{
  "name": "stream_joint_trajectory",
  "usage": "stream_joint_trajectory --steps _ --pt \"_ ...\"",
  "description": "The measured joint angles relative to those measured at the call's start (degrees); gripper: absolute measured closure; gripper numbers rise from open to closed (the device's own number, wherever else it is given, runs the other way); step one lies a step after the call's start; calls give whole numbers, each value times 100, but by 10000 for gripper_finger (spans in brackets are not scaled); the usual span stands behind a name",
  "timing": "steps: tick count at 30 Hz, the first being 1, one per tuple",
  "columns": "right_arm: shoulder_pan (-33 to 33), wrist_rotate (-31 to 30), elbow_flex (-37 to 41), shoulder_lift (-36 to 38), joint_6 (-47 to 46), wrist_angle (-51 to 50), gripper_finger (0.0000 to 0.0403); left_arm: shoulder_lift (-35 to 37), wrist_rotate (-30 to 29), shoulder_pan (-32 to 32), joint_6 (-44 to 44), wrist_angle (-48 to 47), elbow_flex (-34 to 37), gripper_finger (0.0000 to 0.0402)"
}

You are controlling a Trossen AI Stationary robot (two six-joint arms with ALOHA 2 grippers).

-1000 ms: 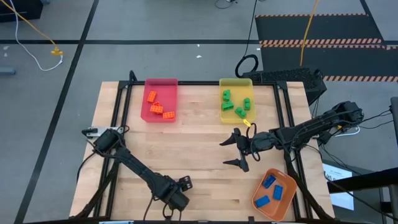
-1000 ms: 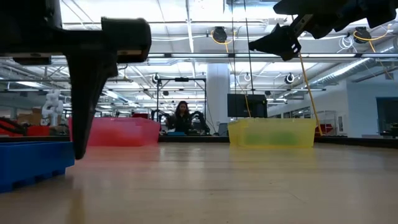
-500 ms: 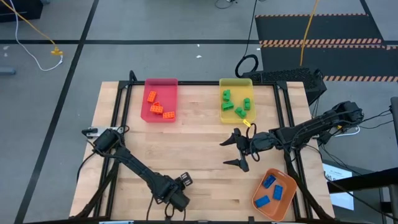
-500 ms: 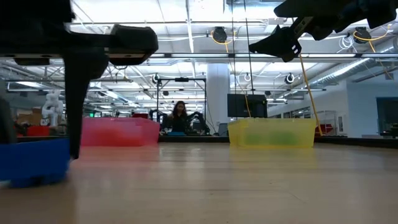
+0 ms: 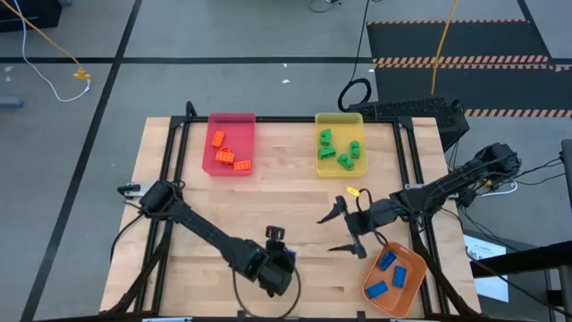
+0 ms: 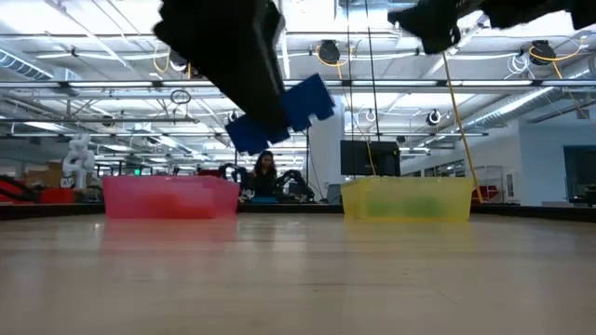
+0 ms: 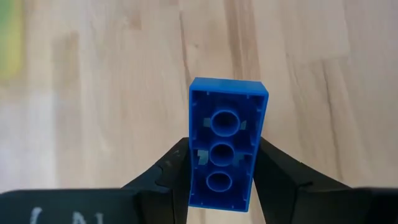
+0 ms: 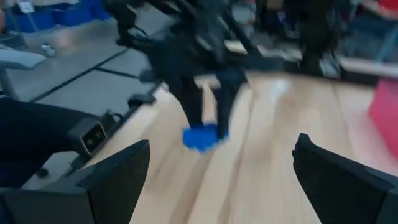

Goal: Sort & place blocks by color
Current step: Put the blue game piece into the orange bin

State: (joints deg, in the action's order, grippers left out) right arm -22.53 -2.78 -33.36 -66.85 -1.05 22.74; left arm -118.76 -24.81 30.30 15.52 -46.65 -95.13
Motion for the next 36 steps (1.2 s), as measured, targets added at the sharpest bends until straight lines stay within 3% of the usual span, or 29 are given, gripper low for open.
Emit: stream_joint_trajectory --steps 4,8,13,23,36 --pt "-305 -343 0 0 578 173 27 35 693 -329 295 366 0 268" --pt "-568 -911 0 0 977 72 27 93 1239 -575 97 1634 4 268" --pt "-780 -1284 0 13 1232 55 27 267 1426 -823 -49 2594 0 268" --pt "-1178 -2290 0 22 1688 43 27 310 1426 -1121 -127 2832 0 268" --pt "-1208 -2422 0 22 1343 -398 38 310 2115 -1357 -304 3063 2 268"
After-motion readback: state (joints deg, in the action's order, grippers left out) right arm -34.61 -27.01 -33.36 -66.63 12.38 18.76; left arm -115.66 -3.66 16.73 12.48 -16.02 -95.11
